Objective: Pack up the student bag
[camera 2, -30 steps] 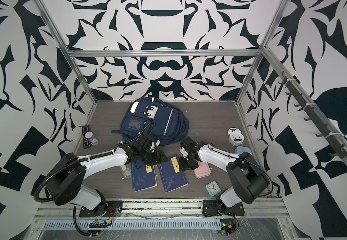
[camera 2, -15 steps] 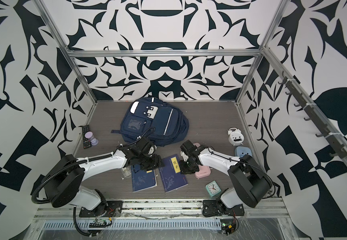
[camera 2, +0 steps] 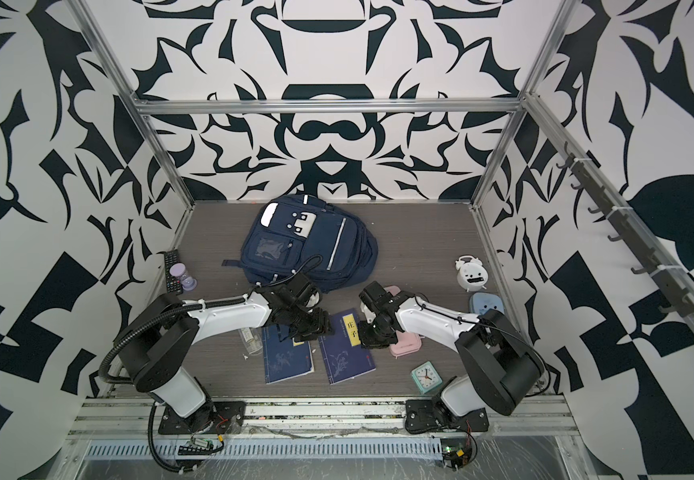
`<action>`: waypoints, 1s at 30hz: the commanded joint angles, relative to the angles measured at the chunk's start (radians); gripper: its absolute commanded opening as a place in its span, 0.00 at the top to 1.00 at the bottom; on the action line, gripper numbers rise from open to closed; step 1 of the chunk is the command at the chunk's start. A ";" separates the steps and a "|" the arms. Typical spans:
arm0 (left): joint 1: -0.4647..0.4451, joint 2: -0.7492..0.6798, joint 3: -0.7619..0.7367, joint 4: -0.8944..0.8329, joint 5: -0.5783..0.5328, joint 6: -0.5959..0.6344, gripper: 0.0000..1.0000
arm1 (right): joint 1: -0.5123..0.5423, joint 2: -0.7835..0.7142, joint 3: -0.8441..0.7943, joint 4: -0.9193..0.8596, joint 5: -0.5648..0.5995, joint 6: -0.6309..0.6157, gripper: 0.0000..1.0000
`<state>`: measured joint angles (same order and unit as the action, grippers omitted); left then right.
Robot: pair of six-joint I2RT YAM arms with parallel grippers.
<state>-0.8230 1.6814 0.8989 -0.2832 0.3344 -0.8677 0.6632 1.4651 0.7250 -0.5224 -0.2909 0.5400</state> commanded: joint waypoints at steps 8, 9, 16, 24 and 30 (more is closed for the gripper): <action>0.022 0.090 0.042 0.130 0.069 -0.002 0.35 | 0.036 0.012 -0.022 0.078 -0.012 0.071 0.76; 0.022 0.098 0.047 0.136 0.068 0.004 0.35 | 0.039 0.014 -0.023 0.091 -0.014 0.079 0.75; 0.022 0.094 -0.031 0.145 0.102 0.036 0.35 | 0.042 0.014 -0.039 0.106 0.019 0.099 0.71; 0.018 0.064 -0.077 0.297 0.222 0.064 0.47 | 0.042 0.064 -0.036 0.134 0.013 0.098 0.72; 0.016 0.045 -0.061 0.338 0.257 0.068 0.66 | 0.042 0.057 -0.031 0.131 0.018 0.088 0.71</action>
<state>-0.7933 1.7355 0.8307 -0.0032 0.5213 -0.8066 0.6914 1.4750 0.7113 -0.4690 -0.2981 0.6331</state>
